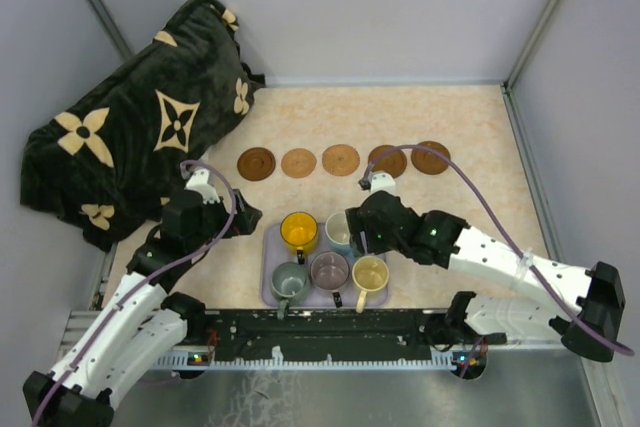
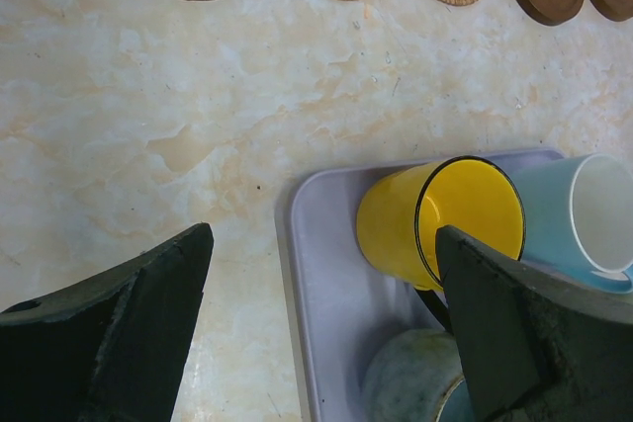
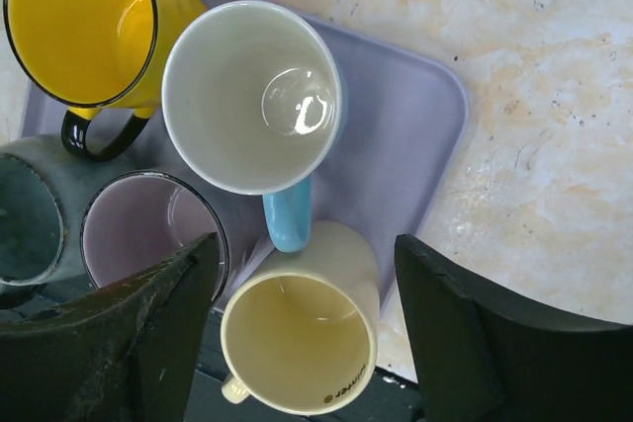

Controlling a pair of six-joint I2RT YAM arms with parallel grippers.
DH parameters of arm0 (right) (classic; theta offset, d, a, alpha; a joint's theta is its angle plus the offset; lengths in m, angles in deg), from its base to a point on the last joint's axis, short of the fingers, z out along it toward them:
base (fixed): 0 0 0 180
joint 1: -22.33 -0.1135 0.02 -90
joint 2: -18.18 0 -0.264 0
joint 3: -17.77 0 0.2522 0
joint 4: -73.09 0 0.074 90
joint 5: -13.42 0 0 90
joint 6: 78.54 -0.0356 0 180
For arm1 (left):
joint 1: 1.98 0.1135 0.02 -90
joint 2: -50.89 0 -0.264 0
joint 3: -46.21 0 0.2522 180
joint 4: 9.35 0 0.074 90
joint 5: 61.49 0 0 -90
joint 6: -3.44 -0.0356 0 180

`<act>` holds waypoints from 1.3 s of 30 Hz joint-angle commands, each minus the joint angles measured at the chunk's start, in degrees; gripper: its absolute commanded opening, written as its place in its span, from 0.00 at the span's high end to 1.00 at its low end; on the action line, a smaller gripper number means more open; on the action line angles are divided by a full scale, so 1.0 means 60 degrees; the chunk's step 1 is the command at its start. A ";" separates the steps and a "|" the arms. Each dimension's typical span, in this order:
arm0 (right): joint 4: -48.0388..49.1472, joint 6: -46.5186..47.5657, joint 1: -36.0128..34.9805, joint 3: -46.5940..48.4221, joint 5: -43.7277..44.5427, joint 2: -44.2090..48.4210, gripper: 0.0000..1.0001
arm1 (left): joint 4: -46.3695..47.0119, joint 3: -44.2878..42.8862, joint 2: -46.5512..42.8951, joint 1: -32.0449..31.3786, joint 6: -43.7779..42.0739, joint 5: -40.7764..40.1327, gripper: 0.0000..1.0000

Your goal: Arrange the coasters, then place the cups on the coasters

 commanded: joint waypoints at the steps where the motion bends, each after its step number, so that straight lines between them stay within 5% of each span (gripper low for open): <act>1: 0.0745 -0.0060 -0.0124 -0.0086 -0.0039 -0.0134 0.29 | 0.0212 0.0110 0.0021 -0.0063 0.0121 -0.0003 0.00; 9: 0.0908 -0.0059 -0.0148 -0.0196 -0.0133 -0.0650 0.45 | 0.0464 0.0068 0.0292 -0.0060 0.0126 -0.0050 0.00; 30: -0.0877 -0.1610 -0.0354 -0.0437 0.0284 0.0699 0.49 | 0.0795 0.0096 0.0682 -0.0056 0.0077 0.0186 0.00; 39: -0.2015 -0.3430 -0.1336 -0.0416 0.0657 0.1296 0.23 | 0.0720 0.0026 0.0650 -0.0050 -0.0012 0.0408 0.00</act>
